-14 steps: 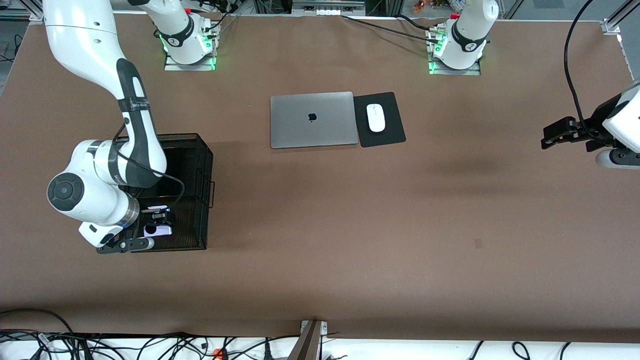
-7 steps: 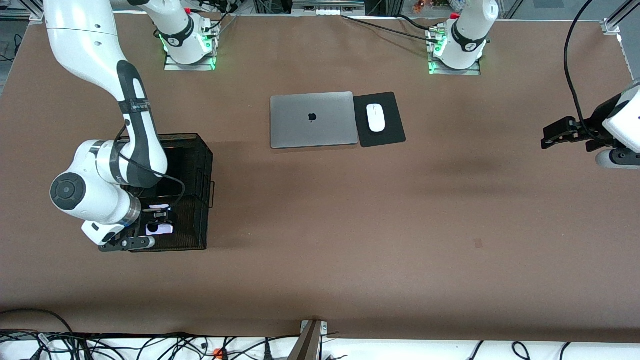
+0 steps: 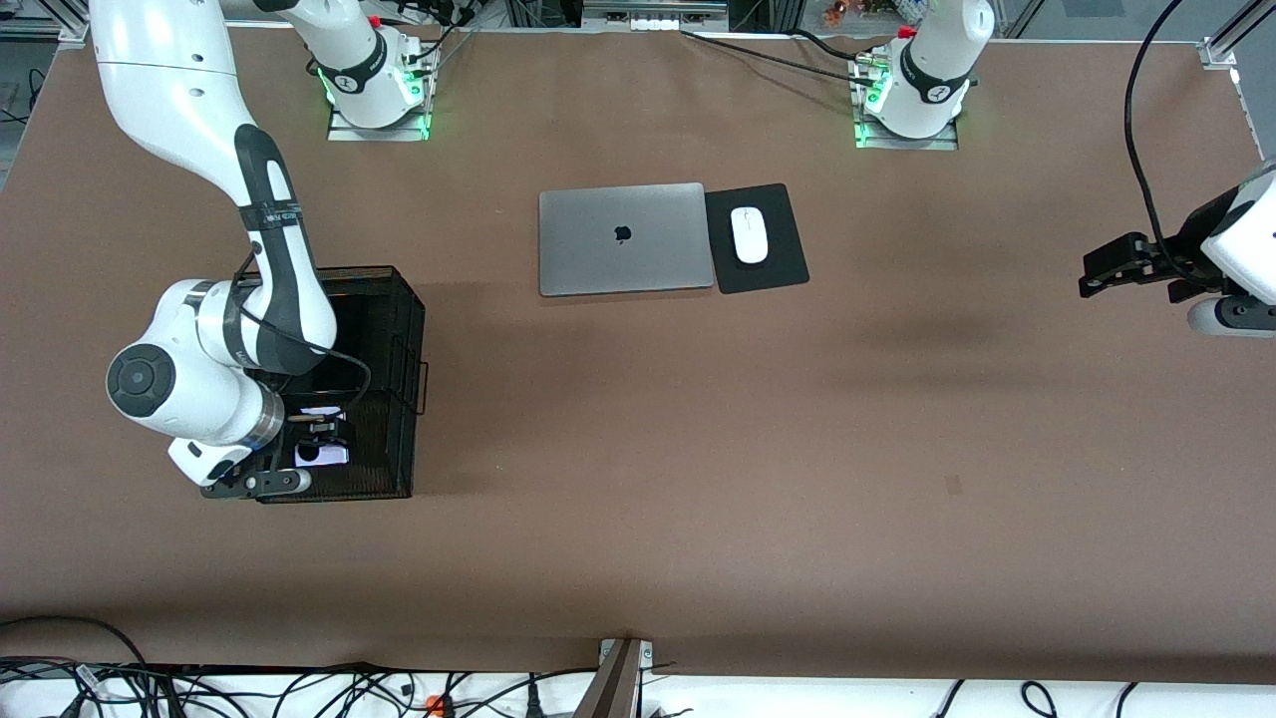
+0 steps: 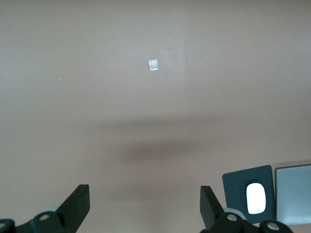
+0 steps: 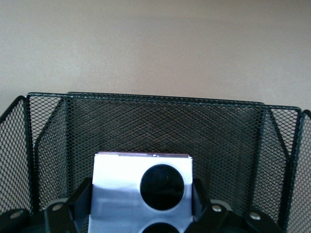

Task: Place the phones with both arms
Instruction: 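Lower the white phone into the basket and open the right gripper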

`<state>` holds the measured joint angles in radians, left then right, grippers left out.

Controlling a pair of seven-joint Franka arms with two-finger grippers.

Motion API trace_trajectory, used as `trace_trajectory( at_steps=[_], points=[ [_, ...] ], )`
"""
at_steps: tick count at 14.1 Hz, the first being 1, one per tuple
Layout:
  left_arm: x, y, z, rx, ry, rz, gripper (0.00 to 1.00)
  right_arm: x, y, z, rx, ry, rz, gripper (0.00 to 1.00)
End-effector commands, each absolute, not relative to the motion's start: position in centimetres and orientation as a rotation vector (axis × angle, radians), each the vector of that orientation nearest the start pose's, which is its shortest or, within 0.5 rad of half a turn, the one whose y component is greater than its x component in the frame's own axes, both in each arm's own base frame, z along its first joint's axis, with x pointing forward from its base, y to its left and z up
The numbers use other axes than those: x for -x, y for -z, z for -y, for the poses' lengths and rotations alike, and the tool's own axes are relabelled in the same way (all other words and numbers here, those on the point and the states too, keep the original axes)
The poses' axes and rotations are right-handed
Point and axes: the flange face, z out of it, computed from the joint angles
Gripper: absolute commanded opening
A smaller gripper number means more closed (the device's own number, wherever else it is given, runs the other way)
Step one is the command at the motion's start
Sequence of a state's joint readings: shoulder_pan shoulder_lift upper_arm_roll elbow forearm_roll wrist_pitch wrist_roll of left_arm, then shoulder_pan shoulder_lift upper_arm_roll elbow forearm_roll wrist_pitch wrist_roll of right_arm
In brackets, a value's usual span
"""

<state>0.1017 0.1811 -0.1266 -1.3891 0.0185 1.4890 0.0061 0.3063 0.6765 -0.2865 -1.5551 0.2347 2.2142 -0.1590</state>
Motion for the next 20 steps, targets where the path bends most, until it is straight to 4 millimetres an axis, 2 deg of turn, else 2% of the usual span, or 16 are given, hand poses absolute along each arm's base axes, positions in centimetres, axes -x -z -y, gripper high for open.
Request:
trace_trajectory(
  at_steps=[1, 5, 7, 9, 12, 14, 16, 18, 20],
  points=[
    [-59.8, -60.6, 0.4, 3.152, -0.107, -0.056, 1.0, -70.2, -26.7, -4.9, 3.109, 0.044, 0.13, 0.99],
    [-59.8, -60.7, 0.4, 3.152, -0.102, -0.056, 1.0, -70.3, -27.1, -4.9, 3.108, 0.048, 0.123, 1.0],
    [-59.8, -60.7, 0.4, 3.152, -0.102, -0.056, 1.0, -70.6, -28.7, -5.0, 3.104, 0.06, 0.135, 1.0],
    [-59.8, -60.7, 0.4, 3.152, -0.102, -0.056, 1.0, -70.6, -31.2, -4.5, 3.096, -0.029, 0.133, 1.0],
    [-59.8, -60.7, 0.2, 3.152, -0.102, -0.053, 1.0, -69.4, -39.4, -3.4, 3.065, -0.235, 0.114, 1.0],
    [-59.7, -60.8, 0.1, 3.151, -0.1, -0.053, 1.0, -67.6, -44.0, -2.7, 3.043, -0.345, 0.11, 1.0],
    [-59.7, -60.8, 0.1, 3.15, -0.1, -0.053, 1.0, -64.9, -49.4, -2.7, 3.031, -0.378, 0.052, 1.0],
    [-59.7, -60.8, 0.0, 3.15, -0.1, -0.053, 1.0, -62.8, -53.0, -2.7, 3.052, -0.413, 0.012, 1.0],
    [-59.7, -60.8, 0.0, 3.15, -0.1, -0.053, 1.0, -60.6, -56.5, -3.8, 3.112, -0.415, 0.02, 1.0]
  ],
)
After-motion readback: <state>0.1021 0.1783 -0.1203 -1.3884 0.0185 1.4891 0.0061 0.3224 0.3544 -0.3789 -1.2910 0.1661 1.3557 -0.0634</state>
